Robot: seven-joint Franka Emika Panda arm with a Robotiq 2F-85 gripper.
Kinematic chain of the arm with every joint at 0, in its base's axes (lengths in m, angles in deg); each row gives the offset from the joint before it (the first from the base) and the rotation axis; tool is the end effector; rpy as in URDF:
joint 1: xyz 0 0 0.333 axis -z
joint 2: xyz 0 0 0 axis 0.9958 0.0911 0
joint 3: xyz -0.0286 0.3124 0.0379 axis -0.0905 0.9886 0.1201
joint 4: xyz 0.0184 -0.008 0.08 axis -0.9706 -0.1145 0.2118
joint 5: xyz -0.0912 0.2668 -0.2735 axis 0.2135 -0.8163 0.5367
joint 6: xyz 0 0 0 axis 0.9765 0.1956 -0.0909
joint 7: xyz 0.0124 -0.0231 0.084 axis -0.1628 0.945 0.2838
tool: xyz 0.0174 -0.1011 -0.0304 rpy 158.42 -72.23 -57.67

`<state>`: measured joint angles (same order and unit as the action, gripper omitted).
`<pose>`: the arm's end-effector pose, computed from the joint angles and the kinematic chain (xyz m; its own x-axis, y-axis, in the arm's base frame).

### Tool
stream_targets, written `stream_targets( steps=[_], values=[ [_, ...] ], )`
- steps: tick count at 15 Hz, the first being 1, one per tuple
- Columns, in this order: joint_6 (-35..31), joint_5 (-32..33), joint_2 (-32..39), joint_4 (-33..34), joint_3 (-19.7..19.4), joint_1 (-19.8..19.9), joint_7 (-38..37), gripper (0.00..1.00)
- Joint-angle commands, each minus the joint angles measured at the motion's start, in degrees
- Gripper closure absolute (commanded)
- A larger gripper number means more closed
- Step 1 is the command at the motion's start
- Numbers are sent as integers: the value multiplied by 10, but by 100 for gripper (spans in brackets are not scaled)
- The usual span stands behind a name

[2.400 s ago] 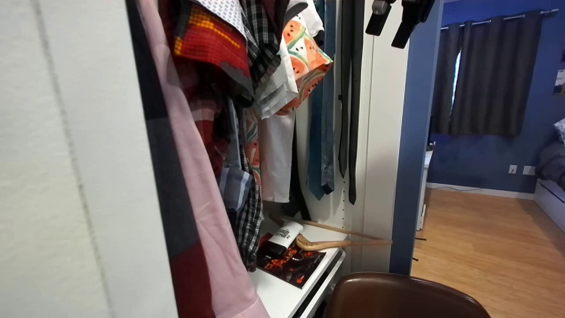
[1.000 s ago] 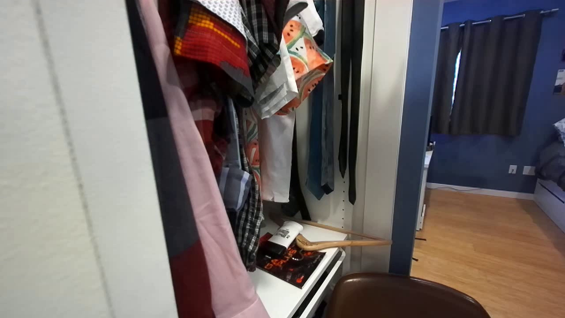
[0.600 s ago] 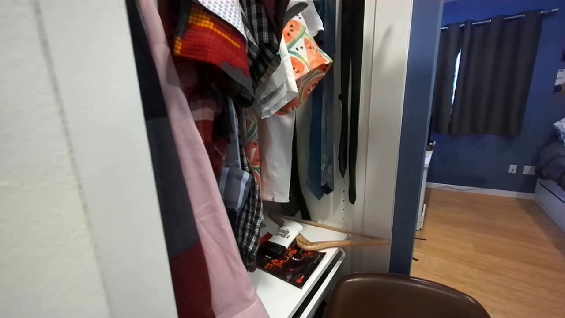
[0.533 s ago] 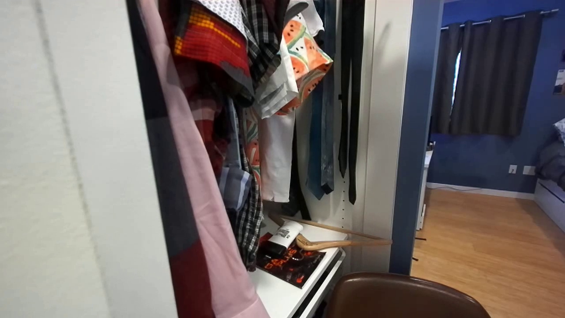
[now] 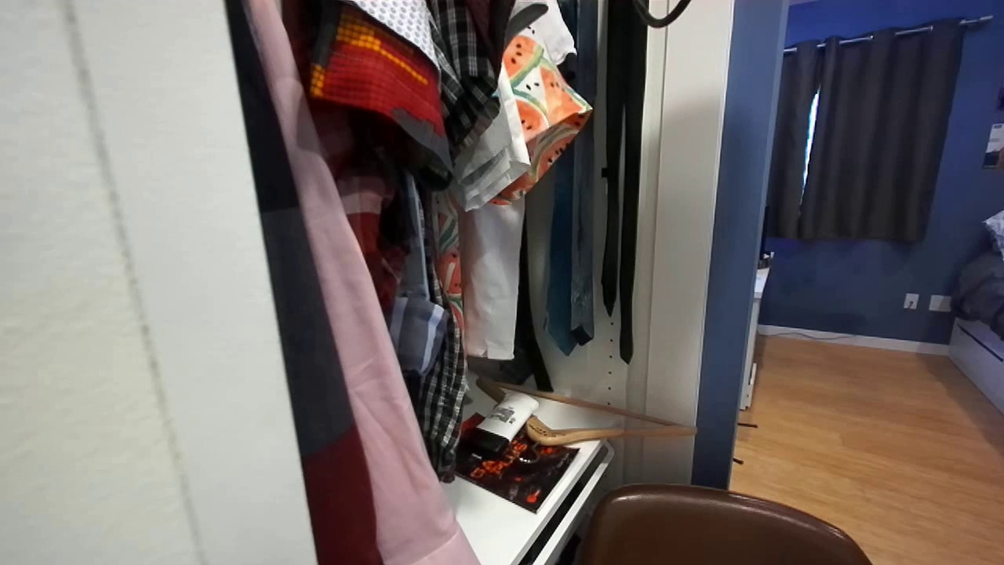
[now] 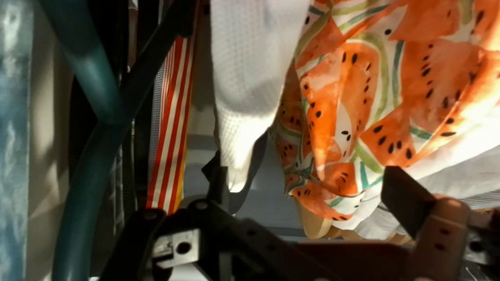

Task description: Pick up the white golf tee at the far right side of the closet and hang it on the next forward rail in the closet

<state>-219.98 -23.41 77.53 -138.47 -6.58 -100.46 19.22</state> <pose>0.5278 0.1919 0.7829 0.1408 0.1707 0.9752 0.4181 -0.9031 0.0977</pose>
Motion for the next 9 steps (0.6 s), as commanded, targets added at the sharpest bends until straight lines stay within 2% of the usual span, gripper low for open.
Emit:
stream_targets(
  steps=[1,3,4,5,6,7,9],
  values=[
    [-15,-89,34,39,-13,-27,82,0],
    [-30,-141,47,56,-12,-33,136,0],
    [-35,-166,53,66,-11,-35,162,5],
    [-37,-183,58,72,-10,-33,181,19],
    [-36,-199,61,78,-9,-31,199,29],
    [-34,-211,63,82,-8,-28,215,31],
    [-28,-234,66,88,-8,-24,244,46]
  ],
)
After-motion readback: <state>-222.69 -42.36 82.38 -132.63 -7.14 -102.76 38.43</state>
